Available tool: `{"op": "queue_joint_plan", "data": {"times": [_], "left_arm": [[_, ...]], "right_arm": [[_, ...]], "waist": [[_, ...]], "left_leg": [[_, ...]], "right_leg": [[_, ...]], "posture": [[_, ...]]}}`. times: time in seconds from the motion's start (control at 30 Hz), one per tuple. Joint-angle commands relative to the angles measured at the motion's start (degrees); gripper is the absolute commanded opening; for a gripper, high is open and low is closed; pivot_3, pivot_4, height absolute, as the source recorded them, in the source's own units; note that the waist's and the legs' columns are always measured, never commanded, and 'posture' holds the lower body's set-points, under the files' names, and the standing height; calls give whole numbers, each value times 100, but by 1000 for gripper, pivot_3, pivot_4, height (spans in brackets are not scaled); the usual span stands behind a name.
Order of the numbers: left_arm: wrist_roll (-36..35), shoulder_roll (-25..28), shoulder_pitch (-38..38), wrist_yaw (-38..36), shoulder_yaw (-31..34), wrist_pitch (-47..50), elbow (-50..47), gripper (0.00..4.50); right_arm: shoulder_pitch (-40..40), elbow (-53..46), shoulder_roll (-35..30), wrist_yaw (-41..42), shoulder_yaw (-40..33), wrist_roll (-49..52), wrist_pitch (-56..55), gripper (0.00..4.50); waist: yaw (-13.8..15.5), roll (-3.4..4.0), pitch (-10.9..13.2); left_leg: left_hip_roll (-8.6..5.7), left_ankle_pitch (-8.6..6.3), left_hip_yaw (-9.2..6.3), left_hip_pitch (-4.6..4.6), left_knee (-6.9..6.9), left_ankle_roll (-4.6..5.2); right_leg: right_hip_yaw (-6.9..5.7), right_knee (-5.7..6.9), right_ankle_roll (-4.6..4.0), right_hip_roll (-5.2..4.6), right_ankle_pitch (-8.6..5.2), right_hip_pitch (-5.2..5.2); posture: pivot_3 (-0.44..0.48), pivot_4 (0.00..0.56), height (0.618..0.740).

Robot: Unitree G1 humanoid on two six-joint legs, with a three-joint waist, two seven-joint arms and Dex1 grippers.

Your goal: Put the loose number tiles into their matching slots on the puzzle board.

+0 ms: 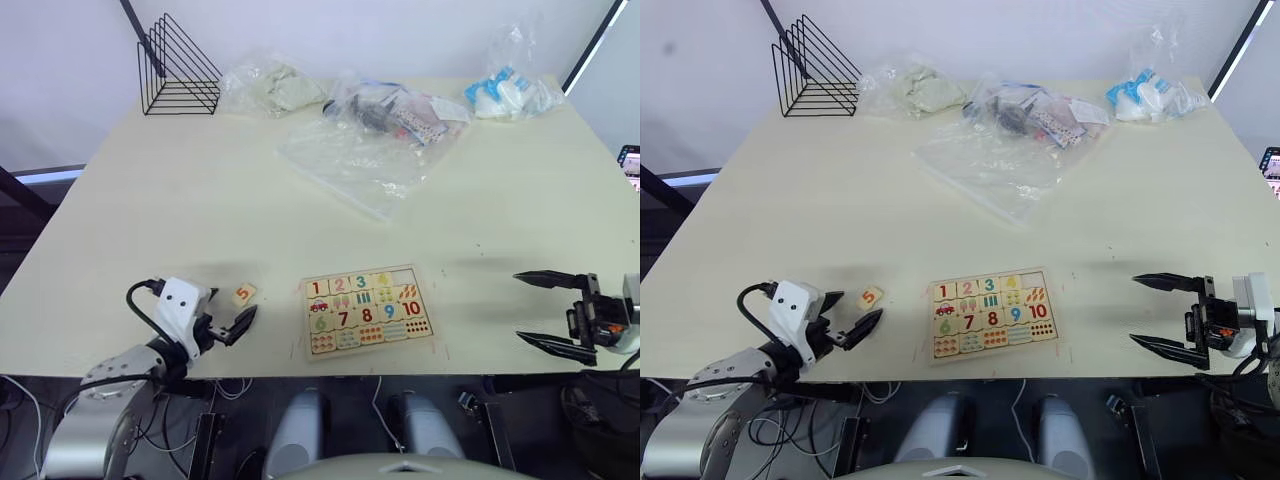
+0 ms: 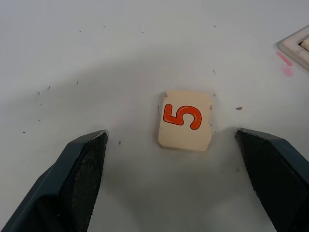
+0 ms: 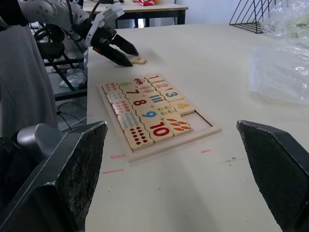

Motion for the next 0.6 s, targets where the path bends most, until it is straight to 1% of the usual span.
{"op": "queue_joint_plan", "data": {"times": [0.03,0.13,0.47,0.5,0.53,0.57,0.6], "left_arm": [[-154,39,-63,-7,-137,339,-170,4455],[-226,39,-149,-46,-163,542,-169,4455],[-223,167,-312,-232,-348,665,-52,4455],[-234,173,-317,-228,-350,696,-44,4226],[-229,205,-316,-249,-371,710,-25,3836],[-221,221,-323,-255,-384,719,-4,3608],[-211,233,-331,-255,-392,722,15,3179]], "right_arm": [[-12,-85,-19,32,-137,36,-40,4500],[-18,-103,-13,33,-140,31,-24,4500],[-52,-135,-25,33,-153,12,9,4500],[-47,-142,-22,33,-157,11,7,4500],[-36,-151,-21,33,-161,8,2,4500],[-34,-153,-21,33,-163,6,-1,4500],[-37,-154,-21,33,-163,5,2,4500]], "waist": [[1,2,-1],[2,3,-2],[4,12,-7],[4,12,-7],[4,13,-7],[3,12,-7],[2,13,-7]], "left_leg": [[0,0,0,0,0,0],[-1,0,-1,0,0,0],[-1,0,1,1,0,0],[-1,0,0,1,0,0],[-1,0,0,1,0,0],[-1,0,0,1,0,0],[-1,0,0,1,0,0]], "right_leg": [[0,0,0,0,0,0],[0,0,0,-1,0,0],[1,0,0,-1,0,1],[1,0,0,-1,0,1],[1,0,0,-1,0,1],[1,0,0,-1,0,1],[1,0,0,-1,0,1]], "posture": [[0,150,740],[0,150,740],[0,150,740],[0,150,740],[0,150,740],[0,150,740],[0,150,740]]}}
